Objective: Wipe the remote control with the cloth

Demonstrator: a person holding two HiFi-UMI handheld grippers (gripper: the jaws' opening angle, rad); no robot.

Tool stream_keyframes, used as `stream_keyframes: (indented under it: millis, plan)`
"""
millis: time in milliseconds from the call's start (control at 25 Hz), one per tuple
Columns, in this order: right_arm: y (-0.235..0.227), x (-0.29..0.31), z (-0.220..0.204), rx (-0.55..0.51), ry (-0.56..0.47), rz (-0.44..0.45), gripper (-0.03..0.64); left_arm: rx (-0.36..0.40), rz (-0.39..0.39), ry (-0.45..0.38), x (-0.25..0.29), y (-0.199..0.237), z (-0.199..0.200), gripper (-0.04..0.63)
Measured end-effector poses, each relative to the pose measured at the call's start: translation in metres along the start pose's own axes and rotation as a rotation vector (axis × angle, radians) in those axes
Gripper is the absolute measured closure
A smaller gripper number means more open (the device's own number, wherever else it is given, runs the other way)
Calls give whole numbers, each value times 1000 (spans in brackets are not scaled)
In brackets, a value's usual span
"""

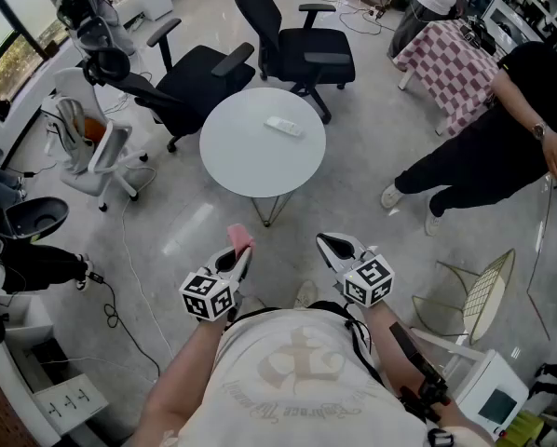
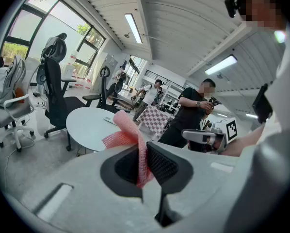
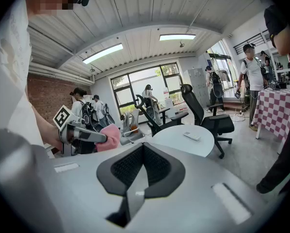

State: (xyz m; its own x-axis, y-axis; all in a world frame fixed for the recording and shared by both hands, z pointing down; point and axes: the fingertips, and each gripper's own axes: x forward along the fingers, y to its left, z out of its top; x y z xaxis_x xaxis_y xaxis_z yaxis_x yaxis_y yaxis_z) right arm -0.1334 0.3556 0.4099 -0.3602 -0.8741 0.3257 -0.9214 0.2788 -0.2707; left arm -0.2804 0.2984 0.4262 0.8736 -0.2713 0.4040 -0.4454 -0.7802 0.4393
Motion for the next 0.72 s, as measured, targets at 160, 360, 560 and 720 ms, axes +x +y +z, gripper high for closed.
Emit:
stream_keyframes:
  millis: [160,360,560,720]
  plan:
    - [-5,-2,-2,2,-9,-2,611,-1,2,3,4,-3,-3,568]
    - [-11,-2,2,19,-26,4,611,-2,17,3,7,-4,-2,568]
    - [-19,-3,0,27,-15,17,611,-8,37,5,12,-7,-1,568]
    - [-28,-7,-5,34,-8,19,611,-11,51,16,19,-12,-4,568]
